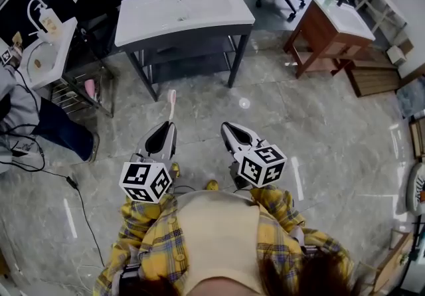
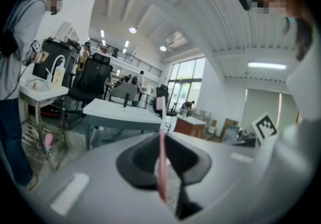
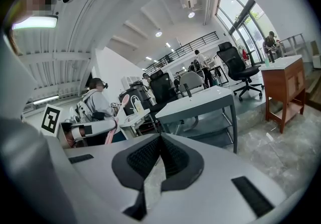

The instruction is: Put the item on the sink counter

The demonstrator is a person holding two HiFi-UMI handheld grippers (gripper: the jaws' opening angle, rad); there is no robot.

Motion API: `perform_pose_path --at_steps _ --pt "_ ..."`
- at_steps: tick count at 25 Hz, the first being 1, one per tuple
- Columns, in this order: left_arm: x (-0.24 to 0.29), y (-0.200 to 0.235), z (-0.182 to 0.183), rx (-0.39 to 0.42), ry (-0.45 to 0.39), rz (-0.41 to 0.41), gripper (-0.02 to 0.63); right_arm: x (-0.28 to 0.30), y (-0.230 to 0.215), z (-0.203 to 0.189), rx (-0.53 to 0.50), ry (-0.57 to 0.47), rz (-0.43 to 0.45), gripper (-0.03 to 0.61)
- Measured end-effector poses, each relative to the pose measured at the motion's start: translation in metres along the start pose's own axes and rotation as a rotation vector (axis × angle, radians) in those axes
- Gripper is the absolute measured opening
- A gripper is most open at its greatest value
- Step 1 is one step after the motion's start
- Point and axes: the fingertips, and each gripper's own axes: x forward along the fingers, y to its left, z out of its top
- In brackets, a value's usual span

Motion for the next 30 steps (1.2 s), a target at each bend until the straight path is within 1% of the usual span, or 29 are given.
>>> perform_pose_path --at_steps 5,9,15,21,30 --pt "0.002 -0.003 0.002 0.013 0.007 0.014 0.040 0.001 -0.006 0.001 0.005 0.001 0.011 0.012" --pt "0.005 0.006 0.001 0.007 0.022 0.034 0.040 0.011 -0.005 0.001 0.023 0.010 0.033 0.012" --pt "0.038 0.024 0.013 -0.008 0.021 0.020 0.040 0.032 -0.021 0.012 0.033 0.027 0.008 0.012" --pt "0.068 0.049 0.024 -0.015 0.029 0.010 0.040 0.070 -0.033 0.031 0.022 0.048 0.010 0.012" --pt "0.103 0.108 0.042 -0.035 0.029 0.053 0.040 0.147 -0.034 0.057 0.002 0.079 0.063 0.012"
